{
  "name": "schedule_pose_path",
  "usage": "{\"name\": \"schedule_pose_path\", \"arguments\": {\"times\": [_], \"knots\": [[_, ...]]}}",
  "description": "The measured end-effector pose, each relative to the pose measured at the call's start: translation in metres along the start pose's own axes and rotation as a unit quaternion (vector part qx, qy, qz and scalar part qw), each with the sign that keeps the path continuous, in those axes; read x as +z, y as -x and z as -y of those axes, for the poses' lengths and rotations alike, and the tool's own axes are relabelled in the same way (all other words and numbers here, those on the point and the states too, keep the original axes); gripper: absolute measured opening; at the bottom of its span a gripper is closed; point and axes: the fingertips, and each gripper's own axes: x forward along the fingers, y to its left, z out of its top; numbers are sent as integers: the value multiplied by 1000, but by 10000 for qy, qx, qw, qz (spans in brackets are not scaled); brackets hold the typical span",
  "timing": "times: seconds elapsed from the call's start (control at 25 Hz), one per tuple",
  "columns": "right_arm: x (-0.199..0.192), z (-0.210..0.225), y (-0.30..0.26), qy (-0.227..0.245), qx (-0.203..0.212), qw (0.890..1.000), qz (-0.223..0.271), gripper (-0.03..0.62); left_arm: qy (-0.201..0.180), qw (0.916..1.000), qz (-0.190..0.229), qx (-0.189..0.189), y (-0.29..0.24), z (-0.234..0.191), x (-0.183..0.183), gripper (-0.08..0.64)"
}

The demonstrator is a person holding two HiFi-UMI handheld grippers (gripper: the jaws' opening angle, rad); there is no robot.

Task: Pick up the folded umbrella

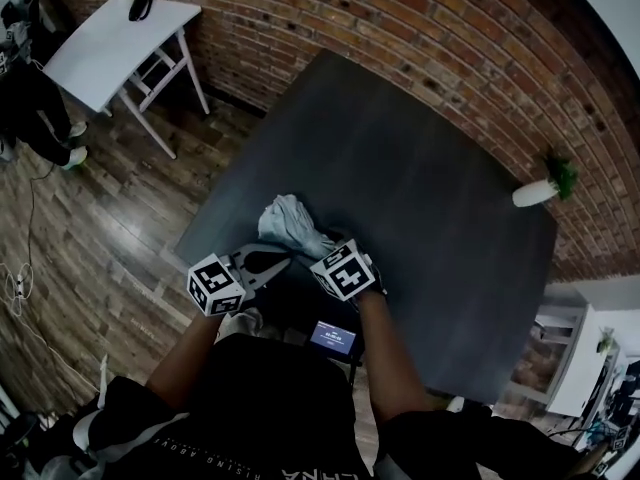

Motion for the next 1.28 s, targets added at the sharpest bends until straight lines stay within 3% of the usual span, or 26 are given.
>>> {"name": "schedule_pose_path", "arguments": {"times": [0.6,0.96,1.28], "knots": [[-14,0,-53,972,177,9909,-913,305,311,9956,323,826,23,-6,-14,2],[-20,-2,-65,980,270,9895,-1031,305,359,9925,471,1071,31,-5,-12,2],[-19,-2,-66,895,330,9904,-1000,304,342,9930,412,1052,26,-4,-15,2]]}}
